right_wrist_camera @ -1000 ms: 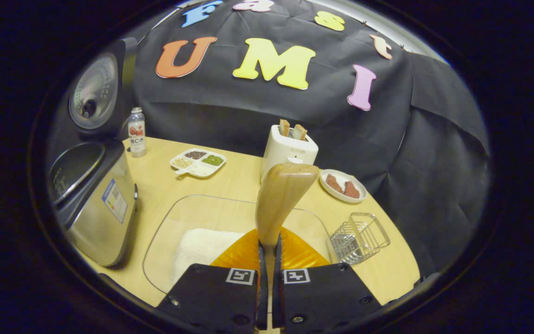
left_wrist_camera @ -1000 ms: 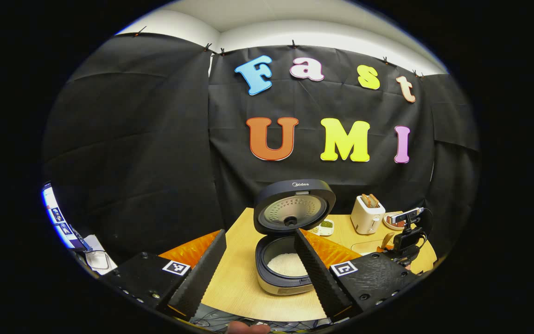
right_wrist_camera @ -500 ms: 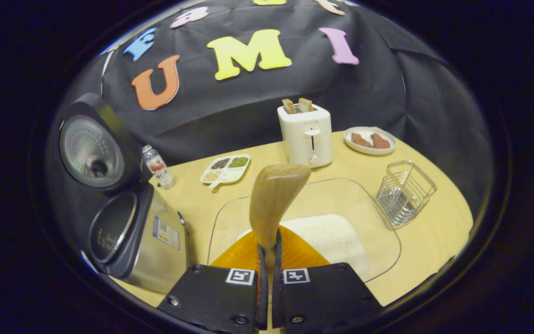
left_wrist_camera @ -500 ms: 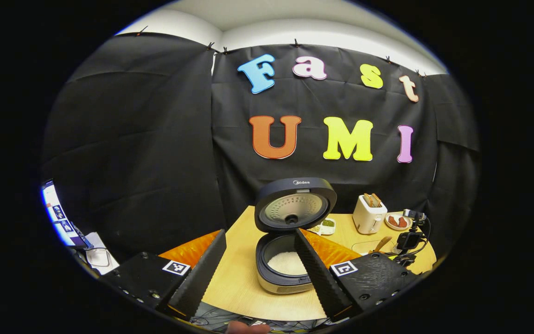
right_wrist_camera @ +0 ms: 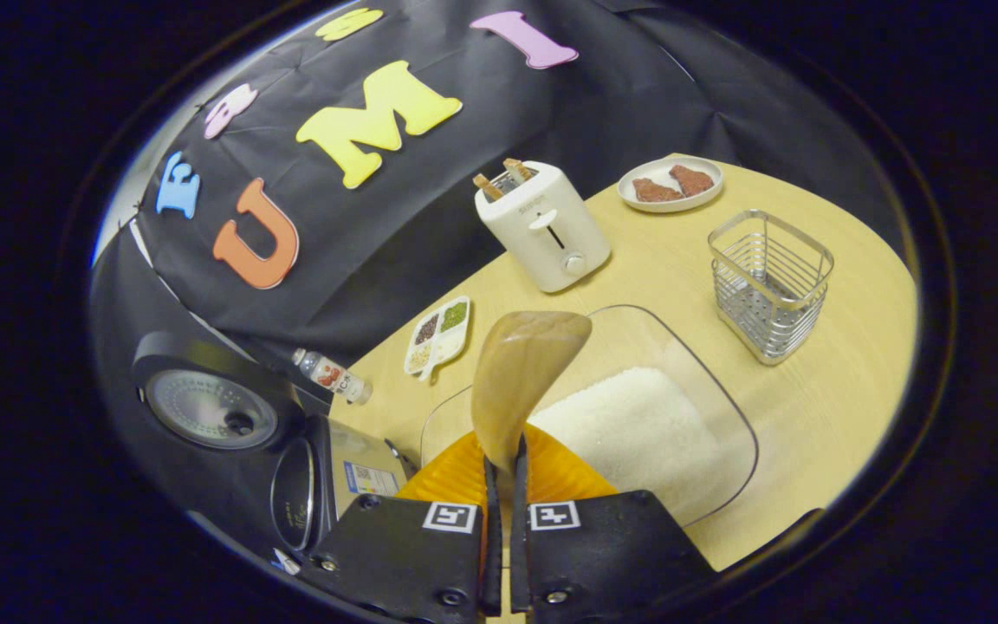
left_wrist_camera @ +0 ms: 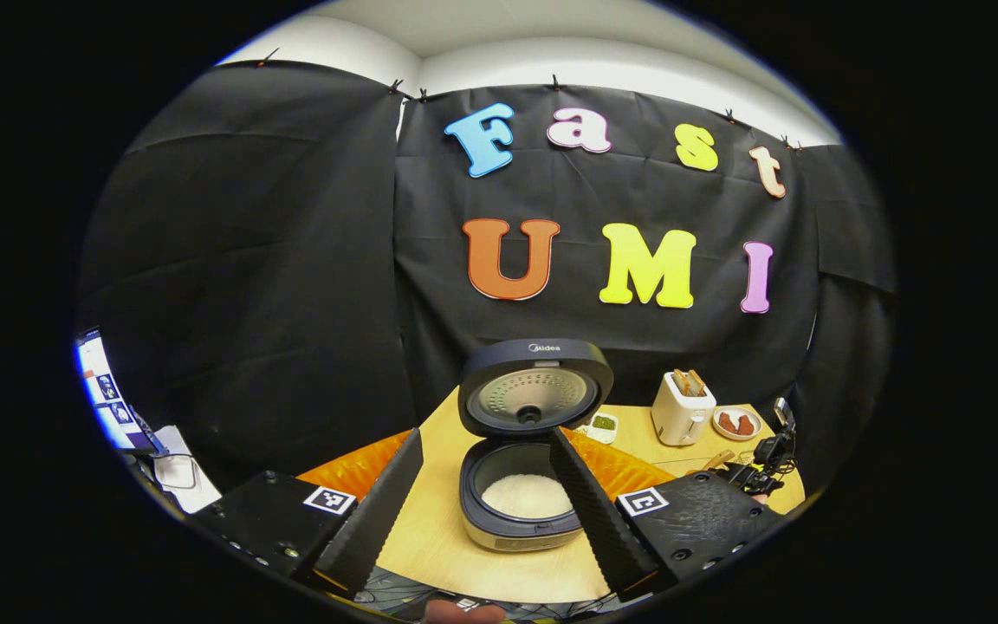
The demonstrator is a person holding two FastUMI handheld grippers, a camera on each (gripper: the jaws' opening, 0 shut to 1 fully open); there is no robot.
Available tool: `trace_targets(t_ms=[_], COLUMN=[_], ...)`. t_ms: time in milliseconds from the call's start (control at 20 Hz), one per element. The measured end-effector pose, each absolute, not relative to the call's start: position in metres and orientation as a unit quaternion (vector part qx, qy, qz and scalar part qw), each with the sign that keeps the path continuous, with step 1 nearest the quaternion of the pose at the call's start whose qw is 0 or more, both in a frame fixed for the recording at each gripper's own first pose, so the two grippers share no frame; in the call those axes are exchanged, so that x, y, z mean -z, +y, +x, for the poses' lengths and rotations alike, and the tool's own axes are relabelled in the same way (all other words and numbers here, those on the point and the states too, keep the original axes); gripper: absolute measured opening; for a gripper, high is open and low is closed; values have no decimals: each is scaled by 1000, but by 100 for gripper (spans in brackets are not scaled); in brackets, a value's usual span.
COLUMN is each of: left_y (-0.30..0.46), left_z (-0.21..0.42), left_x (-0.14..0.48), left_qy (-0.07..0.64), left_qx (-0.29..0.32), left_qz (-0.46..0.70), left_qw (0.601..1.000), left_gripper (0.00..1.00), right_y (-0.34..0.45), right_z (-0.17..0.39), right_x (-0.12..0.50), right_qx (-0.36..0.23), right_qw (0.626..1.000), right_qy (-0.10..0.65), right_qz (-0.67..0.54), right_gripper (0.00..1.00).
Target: Close the left gripper, press the button to open the rice cooker; take a wooden spoon from the chopstick holder with the right hand, scoop a spoonful of rice and pour it into the rice cooker, then put the wooden spoon back into the chopstick holder.
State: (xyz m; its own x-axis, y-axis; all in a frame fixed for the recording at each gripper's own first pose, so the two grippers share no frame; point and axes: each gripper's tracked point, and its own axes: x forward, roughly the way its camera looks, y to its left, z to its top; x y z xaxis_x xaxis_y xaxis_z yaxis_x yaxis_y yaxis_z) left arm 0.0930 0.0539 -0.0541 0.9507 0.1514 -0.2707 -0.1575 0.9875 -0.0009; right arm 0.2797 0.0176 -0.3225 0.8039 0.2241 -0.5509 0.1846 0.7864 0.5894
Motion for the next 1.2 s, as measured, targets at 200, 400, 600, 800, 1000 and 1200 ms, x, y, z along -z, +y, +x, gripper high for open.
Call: trace_targets(t_ms=[200, 400, 600, 800, 1000, 1200], left_y=[31, 12, 0, 1, 21, 44], left_z=[100, 104, 107, 104, 89, 68], left_x=[49, 45, 44, 40, 38, 38], left_qy=[129, 121, 113, 101, 93, 89], left_qx=[-76, -78, -86, -99, -125, -146], left_qz=[-15, -17, -23, -20, -25, -32], left_qw=[989, 989, 990, 990, 988, 985], left_gripper=[95, 95, 95, 95, 94, 95], right_y=[-7, -35, -50, -40, 7, 80], right_z=[283, 284, 284, 285, 284, 283], right_x=[297, 266, 232, 191, 148, 110], right_qx=[-27, -40, -60, -89, -148, -208], right_qw=[887, 873, 865, 865, 867, 866], right_qy=[295, 278, 264, 250, 245, 238], right_qz=[354, 398, 423, 425, 407, 387], right_gripper=[9, 9, 9, 9, 9, 9])
